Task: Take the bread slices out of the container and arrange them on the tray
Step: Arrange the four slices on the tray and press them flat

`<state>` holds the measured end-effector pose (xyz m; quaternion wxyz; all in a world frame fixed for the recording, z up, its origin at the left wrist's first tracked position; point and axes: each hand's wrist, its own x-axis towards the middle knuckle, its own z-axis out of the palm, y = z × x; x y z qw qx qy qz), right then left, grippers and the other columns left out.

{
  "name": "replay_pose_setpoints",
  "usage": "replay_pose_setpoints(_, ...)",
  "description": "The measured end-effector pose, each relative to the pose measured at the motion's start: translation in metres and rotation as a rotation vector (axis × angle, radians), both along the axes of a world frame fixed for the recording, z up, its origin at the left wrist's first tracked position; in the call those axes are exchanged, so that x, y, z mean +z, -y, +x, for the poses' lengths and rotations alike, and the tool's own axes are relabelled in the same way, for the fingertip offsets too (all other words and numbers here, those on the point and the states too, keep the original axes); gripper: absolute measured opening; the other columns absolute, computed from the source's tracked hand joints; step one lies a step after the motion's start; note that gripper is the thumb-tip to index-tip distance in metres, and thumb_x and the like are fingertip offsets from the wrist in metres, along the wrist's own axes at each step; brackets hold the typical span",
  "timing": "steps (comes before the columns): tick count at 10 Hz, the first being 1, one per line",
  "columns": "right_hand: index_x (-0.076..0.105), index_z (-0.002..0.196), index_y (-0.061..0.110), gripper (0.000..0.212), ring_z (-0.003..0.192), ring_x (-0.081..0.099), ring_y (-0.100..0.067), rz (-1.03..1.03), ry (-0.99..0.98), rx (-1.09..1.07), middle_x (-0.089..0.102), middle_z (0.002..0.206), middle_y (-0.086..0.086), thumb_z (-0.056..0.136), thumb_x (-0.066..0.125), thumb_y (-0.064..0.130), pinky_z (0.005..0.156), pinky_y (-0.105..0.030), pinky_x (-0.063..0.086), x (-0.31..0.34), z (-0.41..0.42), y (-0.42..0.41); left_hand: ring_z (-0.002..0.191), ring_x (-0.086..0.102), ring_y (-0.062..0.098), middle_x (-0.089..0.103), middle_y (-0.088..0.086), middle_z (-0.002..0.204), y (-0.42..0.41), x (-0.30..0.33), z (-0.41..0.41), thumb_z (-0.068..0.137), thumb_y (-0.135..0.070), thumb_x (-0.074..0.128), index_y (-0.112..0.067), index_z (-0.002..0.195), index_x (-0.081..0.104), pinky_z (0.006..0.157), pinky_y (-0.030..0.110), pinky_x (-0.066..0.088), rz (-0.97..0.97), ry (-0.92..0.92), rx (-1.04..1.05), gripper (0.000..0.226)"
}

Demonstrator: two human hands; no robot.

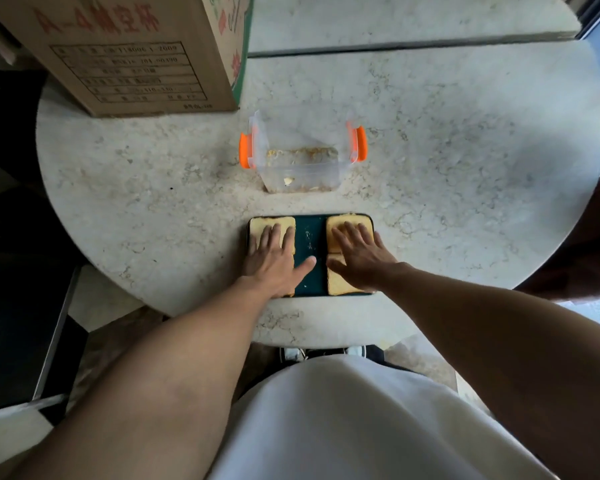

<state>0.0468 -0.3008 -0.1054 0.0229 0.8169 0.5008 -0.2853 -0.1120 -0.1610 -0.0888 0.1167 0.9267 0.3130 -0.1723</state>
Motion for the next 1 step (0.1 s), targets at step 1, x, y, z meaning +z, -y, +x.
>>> replay_pose_setpoints(1,0.010,0.162,0.024,0.080,0.157,0.000,-0.033,-0.080,-0.036,0.025,0.005,0.172,-0.009,0.098,0.044,0.058,0.126,-0.054,0.009,0.0167,0.0182,-0.0130,0.143,0.030,0.034,0.033,0.015,0.158,-0.0091,0.0141,0.0046,0.090,-0.069,0.031,-0.015,0.152,0.022,0.118,0.053,0.023,-0.019,0.028,-0.023,0.083)
